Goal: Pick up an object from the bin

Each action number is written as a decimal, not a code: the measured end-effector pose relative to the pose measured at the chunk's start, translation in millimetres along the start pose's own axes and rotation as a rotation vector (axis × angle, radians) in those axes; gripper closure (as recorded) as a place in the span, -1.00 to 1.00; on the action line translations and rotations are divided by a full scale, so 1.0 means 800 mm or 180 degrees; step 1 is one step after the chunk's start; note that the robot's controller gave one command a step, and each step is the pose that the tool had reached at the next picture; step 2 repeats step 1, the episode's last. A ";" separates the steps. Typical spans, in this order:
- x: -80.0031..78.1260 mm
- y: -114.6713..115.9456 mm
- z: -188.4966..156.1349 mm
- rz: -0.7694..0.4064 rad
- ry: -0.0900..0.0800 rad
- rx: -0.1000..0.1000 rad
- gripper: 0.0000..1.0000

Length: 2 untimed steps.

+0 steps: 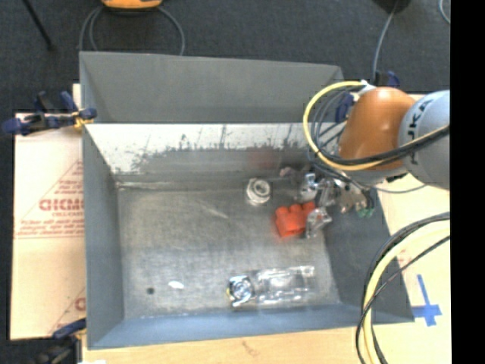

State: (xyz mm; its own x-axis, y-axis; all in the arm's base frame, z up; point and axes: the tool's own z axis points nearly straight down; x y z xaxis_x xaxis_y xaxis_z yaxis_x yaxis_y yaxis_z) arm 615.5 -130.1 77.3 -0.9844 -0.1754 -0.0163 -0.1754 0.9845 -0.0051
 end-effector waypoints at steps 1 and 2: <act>-0.002 -0.014 -0.184 0.0005 0.0013 0.0005 1.00; -0.002 -0.014 -0.184 0.0005 0.0013 0.0005 1.00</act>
Offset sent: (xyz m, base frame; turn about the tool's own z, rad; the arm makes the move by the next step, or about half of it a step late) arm -0.0017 -0.0084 0.1404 -0.0038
